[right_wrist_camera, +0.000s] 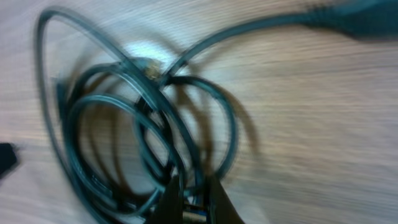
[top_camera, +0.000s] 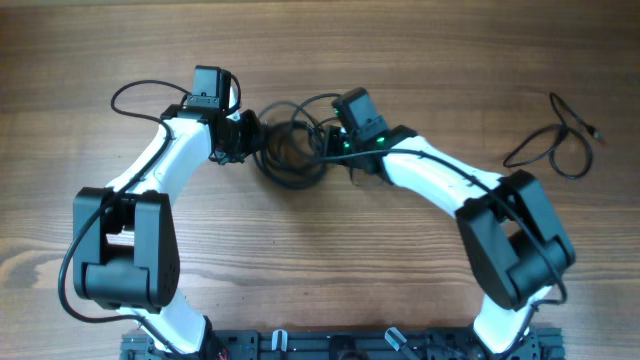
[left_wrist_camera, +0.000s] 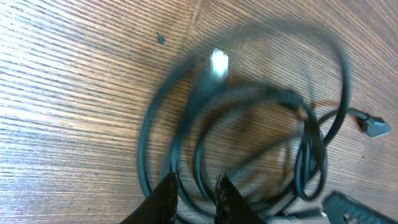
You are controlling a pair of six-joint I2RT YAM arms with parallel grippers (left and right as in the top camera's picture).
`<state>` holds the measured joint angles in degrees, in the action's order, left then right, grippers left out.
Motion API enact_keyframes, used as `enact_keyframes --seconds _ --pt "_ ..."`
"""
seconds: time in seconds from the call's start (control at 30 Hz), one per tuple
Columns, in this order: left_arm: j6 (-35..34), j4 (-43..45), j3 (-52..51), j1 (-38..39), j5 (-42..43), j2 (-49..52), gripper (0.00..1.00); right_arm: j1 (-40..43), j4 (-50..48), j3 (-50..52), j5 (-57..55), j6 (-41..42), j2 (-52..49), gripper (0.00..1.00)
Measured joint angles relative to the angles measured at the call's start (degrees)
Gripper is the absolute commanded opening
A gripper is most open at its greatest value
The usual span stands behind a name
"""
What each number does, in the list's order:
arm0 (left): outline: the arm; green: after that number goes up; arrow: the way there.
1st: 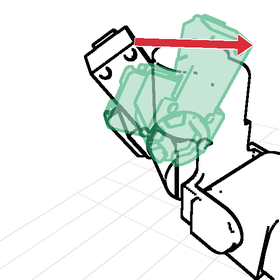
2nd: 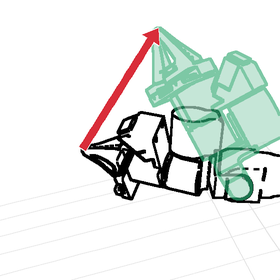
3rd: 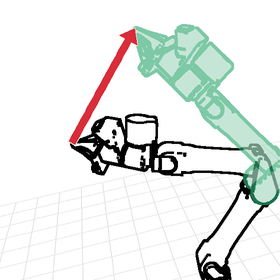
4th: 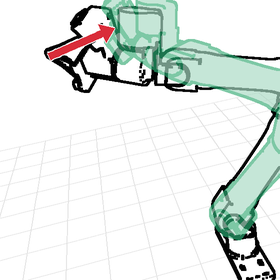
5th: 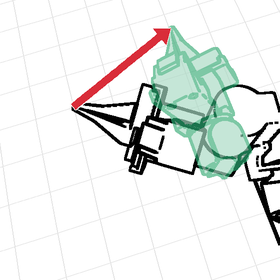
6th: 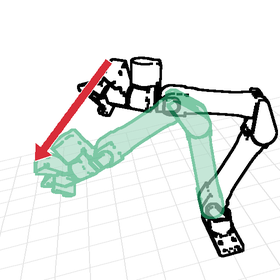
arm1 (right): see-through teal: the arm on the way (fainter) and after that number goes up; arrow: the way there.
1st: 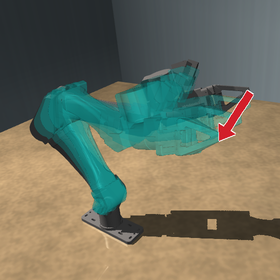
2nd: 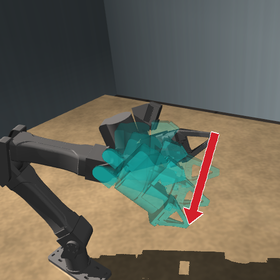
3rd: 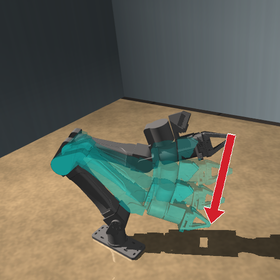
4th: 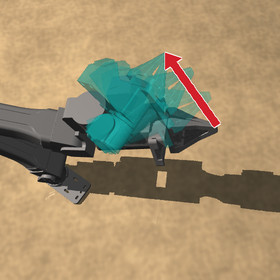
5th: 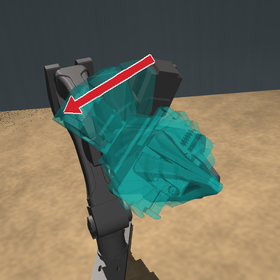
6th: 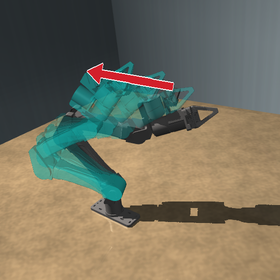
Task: Untangle cables
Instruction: 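Move the right gripper left toward the bundle beside the left gripper, then lower the right gripper into the bundle and grasp a cable loop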
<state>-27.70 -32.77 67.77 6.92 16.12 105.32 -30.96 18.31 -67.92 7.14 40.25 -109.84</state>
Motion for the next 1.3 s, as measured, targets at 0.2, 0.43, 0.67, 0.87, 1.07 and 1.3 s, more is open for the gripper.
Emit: enact_keyframes --seconds 0.2,0.43,0.67,0.87,1.07,1.3 --pt "0.00 0.00 0.00 0.00 -0.04 0.00 0.23 5.88 9.33 0.07 9.42 -5.84 5.11 0.04" --pt "0.00 0.00 0.00 0.00 -0.04 0.00 0.24 6.05 20.61 -2.27 14.84 -9.51 5.29 0.20" --pt "0.00 -0.02 0.00 0.00 -0.04 0.00 0.24 6.27 20.81 -6.27 14.64 -11.47 5.35 0.34" --pt "0.00 -0.02 0.00 0.00 -0.02 0.00 0.24 6.08 17.20 -6.34 13.22 -12.09 5.33 0.34" --pt "0.00 0.00 0.00 0.00 -0.02 0.00 0.25 2.40 12.68 -6.38 12.76 -12.11 2.99 0.34" --pt "0.00 -0.02 0.00 0.00 -0.02 0.00 0.27 1.01 12.81 -6.38 5.29 -12.48 -1.11 0.33"
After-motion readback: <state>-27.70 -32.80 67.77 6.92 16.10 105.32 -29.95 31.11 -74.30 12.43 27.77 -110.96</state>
